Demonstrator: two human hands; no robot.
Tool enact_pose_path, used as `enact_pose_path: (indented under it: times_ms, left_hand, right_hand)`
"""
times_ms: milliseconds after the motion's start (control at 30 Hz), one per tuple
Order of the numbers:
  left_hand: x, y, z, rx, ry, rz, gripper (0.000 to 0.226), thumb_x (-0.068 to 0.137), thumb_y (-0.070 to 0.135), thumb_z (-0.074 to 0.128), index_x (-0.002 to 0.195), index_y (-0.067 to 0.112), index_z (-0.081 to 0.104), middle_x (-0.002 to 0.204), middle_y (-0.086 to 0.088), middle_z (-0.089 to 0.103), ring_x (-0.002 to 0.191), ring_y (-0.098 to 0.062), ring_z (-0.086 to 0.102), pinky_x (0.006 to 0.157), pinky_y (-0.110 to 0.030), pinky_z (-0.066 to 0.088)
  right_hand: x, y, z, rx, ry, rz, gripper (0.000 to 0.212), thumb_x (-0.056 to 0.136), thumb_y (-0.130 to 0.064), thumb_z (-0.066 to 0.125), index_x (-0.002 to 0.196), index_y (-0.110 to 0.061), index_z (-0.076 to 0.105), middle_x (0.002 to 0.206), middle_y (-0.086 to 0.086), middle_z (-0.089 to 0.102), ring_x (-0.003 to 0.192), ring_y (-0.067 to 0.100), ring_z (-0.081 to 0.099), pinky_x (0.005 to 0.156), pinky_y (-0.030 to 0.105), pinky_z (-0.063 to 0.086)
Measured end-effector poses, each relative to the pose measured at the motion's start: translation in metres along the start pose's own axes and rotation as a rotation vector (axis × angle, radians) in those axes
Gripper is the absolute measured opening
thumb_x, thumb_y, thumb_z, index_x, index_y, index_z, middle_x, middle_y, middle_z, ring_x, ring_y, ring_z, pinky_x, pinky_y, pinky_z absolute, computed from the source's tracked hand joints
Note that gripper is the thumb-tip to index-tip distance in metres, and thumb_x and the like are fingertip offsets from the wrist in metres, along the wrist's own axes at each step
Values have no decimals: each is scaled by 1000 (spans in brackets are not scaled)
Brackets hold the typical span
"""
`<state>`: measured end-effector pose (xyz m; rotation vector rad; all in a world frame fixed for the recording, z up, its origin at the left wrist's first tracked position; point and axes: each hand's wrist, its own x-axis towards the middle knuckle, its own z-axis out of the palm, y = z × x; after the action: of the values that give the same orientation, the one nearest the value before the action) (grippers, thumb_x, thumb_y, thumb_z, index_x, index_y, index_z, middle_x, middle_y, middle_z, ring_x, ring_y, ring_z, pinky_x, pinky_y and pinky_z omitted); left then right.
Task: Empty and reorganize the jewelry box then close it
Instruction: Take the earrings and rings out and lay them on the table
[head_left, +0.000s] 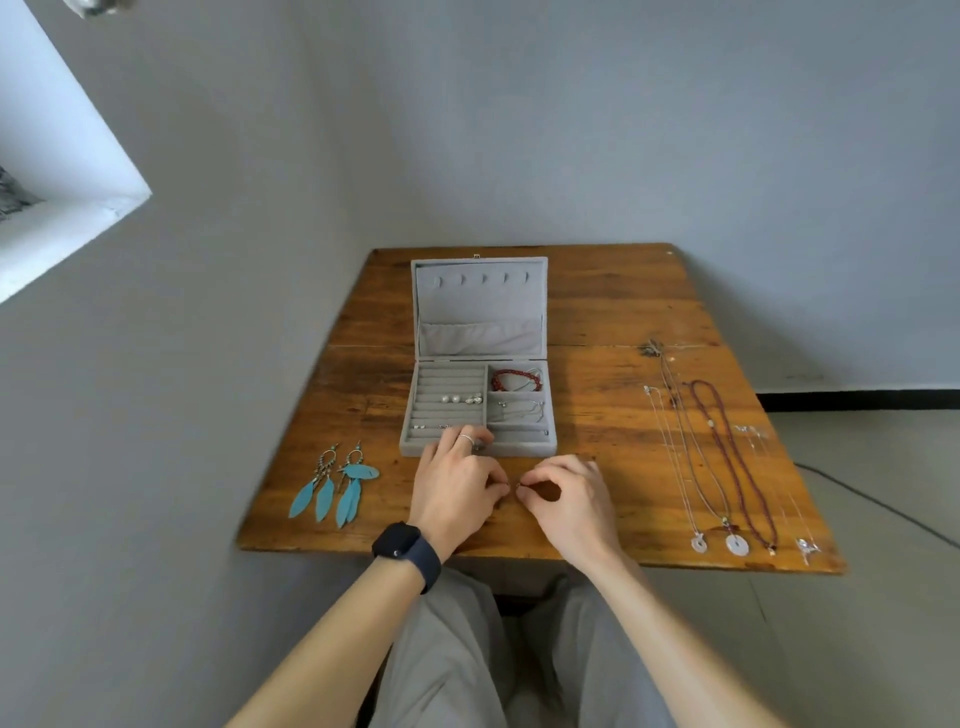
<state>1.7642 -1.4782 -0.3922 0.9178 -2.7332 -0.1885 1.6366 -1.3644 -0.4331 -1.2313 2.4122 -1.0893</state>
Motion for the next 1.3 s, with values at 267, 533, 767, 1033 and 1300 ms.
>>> enact_pose_path:
  times_ms: [267,533,767,1033,1300]
  left_hand:
    - [3,2,-3,-23,-63,0,17,88,48,66,96,37,76,138,12,44,127,-12,33,97,-31,31]
    - [3,2,-3,-15,-77,1,19,88,49,66,99,37,75,140,11,45,128,-13,34,99,-32,32]
    - [3,3,-7,-33,-98,-1,19,88,47,67,103,37,75,141,11,44,129,-14,35,102,-33,33]
    - [-3,-11,-27,-36,-28,1,33,95,36,59,127,36,61,138,7,52,128,-17,43,102,-37,40]
    - [6,-58,-47,66,75,-79,39,94,28,59,133,32,58,133,2,60,126,-21,51,99,-39,42]
  right_hand:
    - [-2,2,0,-5,33,-16,13,84,-37,76,94,-30,76,103,-19,61,100,8,51,78,7,28]
    - [-4,5,2,-20,45,-53,15,85,-40,74,96,-29,76,103,-19,61,99,6,50,81,11,28]
    - [-5,6,-1,-12,42,-65,14,85,-38,74,96,-30,75,100,-23,57,99,4,49,82,8,29]
    - [-9,3,-25,28,-27,-123,19,92,-24,66,111,-27,71,113,-17,64,108,1,54,96,20,40]
    - [12,-18,-37,-84,-67,-280,23,96,-26,60,118,-27,68,117,-18,61,111,-1,49,90,4,31]
